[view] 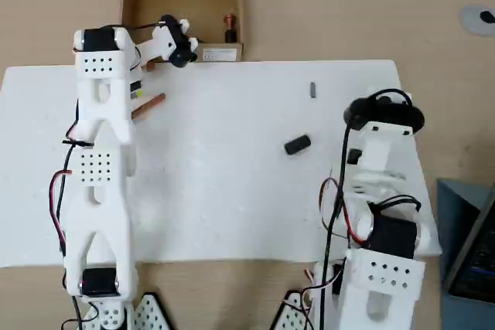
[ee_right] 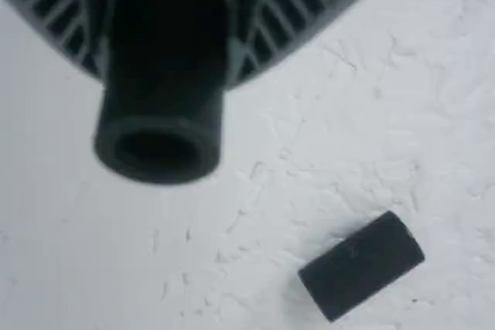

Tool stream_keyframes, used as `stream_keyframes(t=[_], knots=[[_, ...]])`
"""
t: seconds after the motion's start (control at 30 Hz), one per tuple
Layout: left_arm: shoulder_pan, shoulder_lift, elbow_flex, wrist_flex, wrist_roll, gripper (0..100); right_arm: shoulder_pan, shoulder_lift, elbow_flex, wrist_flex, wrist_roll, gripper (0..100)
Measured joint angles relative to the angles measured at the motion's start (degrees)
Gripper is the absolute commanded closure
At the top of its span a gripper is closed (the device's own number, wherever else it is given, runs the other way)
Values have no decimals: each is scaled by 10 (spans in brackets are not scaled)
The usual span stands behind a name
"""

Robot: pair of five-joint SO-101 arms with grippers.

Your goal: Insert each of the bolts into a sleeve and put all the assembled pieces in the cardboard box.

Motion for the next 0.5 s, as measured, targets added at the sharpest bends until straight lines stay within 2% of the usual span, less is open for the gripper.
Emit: stream_keyframes(t=[0.3, 0.5], knots=[[1, 0, -47, 1, 50, 907, 0, 0, 0, 0, 0, 989], [9, -55, 29, 1, 89, 907, 0, 0, 0, 0, 0, 989]])
